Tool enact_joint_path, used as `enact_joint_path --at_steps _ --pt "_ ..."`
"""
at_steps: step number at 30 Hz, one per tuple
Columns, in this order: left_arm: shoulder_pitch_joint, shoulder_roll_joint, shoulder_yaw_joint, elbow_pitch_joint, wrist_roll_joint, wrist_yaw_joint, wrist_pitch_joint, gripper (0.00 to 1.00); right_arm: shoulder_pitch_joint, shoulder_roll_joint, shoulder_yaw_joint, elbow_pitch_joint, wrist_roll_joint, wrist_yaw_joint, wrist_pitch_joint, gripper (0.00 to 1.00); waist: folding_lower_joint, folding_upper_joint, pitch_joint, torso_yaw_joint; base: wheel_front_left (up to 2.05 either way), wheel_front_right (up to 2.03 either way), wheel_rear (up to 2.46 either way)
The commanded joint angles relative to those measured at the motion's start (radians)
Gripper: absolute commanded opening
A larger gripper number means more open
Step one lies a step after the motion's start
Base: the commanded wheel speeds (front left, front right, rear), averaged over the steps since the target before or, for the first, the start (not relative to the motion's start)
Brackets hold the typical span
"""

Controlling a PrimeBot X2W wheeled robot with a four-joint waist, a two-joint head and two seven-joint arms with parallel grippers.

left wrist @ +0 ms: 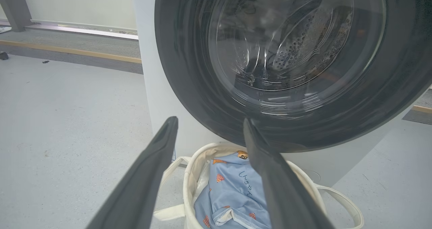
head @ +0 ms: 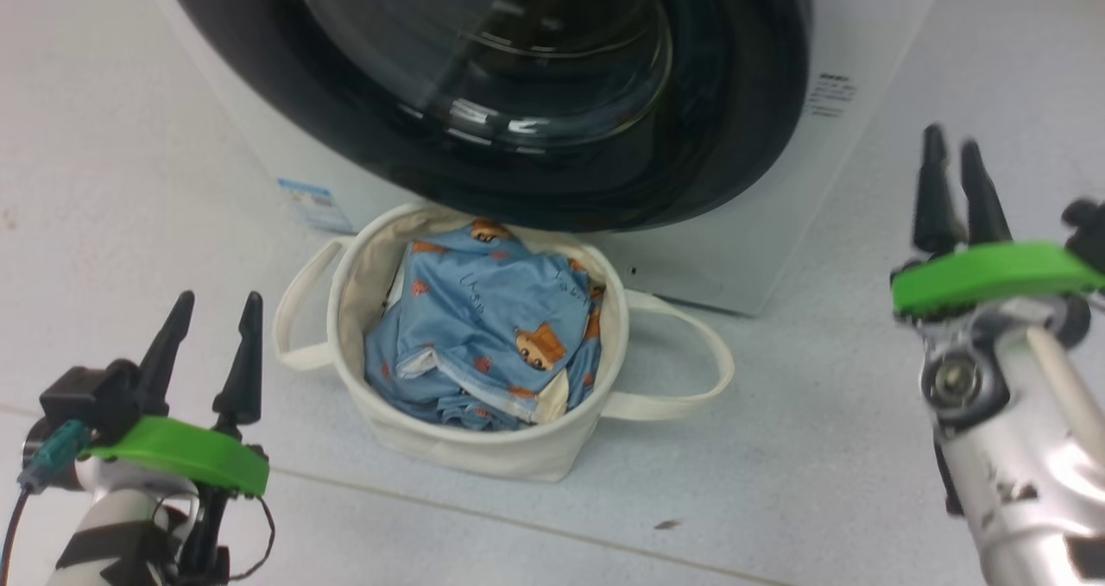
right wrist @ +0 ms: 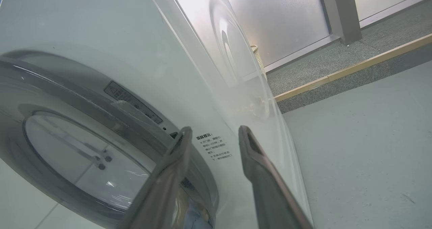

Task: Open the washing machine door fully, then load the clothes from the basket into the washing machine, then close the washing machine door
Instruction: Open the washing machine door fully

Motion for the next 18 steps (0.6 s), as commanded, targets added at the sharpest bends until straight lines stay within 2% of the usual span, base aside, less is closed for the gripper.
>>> enact_joint_path --at_steps 1,11,18 --pt "-0.052 0.028 0.053 -0.022 0.012 -0.006 -0.012 1.0 -0.062 -0.015 0.029 -0.023 0.066 0.0 -0.007 0.0 -0.0002 0.0 0.025 0.018 0.0 0.0 0.0" --pt "-0.085 0.005 0.086 -0.027 0.046 -0.024 -0.012 1.0 -0.22 -0.025 0.01 -0.03 0.476 0.0 0.143 0.0 -0.0002 0.0 0.089 0.057 0.0 0.0 0.0" --pt "-0.088 -0.01 0.098 -0.015 0.064 -0.037 -0.012 1.0 -0.267 -0.032 0.02 0.003 0.614 0.0 0.253 0.0 -0.0002 0.0 0.1 0.074 0.0 0.0 0.0"
